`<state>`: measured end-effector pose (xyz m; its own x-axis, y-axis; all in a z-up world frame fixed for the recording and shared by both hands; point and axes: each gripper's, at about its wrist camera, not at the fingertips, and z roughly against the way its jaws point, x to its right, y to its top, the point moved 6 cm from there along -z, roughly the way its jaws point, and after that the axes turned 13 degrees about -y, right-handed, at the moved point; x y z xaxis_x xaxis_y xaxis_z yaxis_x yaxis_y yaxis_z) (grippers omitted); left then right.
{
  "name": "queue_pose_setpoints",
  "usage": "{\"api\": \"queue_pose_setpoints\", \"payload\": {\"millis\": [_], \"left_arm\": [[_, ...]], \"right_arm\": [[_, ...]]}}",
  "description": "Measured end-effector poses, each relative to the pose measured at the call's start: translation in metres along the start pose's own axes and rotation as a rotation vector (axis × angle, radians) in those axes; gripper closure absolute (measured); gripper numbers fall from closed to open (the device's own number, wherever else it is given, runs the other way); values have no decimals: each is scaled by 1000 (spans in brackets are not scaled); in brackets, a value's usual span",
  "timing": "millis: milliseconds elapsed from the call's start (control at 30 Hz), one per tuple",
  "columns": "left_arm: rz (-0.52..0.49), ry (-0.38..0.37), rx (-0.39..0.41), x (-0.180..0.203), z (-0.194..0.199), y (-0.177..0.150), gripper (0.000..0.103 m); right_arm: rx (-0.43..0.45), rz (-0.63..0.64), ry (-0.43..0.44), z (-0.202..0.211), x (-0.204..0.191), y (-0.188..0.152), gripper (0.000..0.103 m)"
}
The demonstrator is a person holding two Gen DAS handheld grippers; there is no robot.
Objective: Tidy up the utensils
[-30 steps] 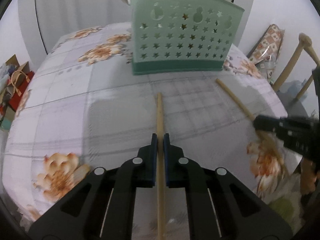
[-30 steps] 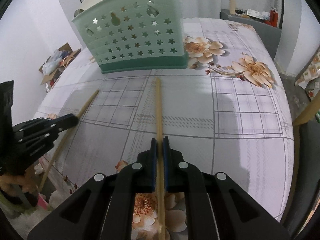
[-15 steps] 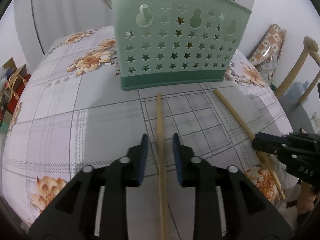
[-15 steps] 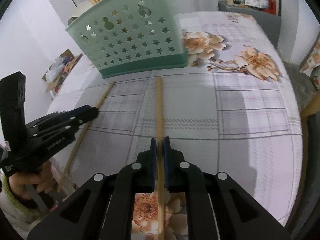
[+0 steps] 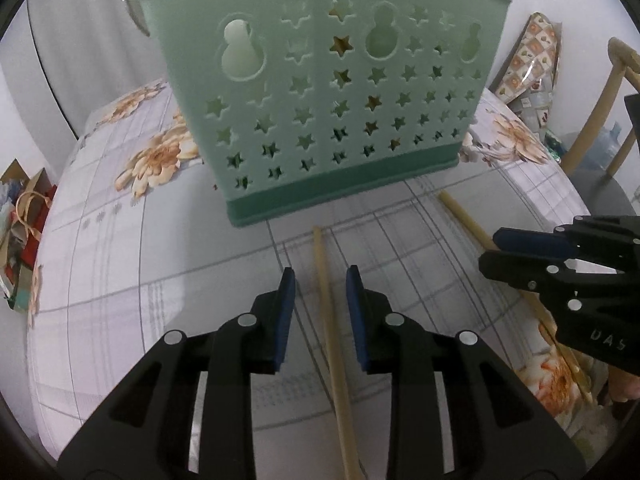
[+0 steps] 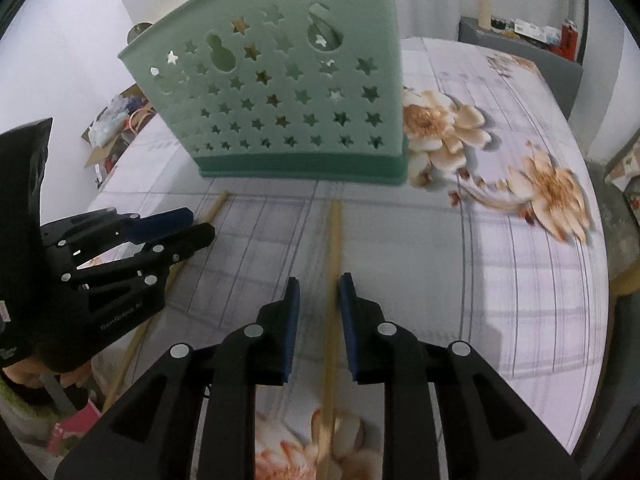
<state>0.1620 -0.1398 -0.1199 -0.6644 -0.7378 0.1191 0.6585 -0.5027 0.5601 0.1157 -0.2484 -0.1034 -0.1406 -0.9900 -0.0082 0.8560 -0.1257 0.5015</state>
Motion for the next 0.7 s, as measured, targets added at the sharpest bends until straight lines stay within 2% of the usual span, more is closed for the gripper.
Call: {"api": "queue_pose_setpoints", "payload": {"millis": [133,233,267,400,700], "left_arm": [[-1,2,4,1,-4,6,86],[-12,15,7,5,-6,8,98],[-17,28,8,7,-6,9,98],[-23,60,18,12,-7,10,99],[-33,90,37,24,-2,10,99]], "right_arm": [[18,27,-30,-6,-3,9,84],[40,43,-69,-9,-4,14,93],[41,38,-73,-10,-3,16,96],[24,-22,-32,-10,4,19,97],[93,-95,20,15,16,30,97]]}}
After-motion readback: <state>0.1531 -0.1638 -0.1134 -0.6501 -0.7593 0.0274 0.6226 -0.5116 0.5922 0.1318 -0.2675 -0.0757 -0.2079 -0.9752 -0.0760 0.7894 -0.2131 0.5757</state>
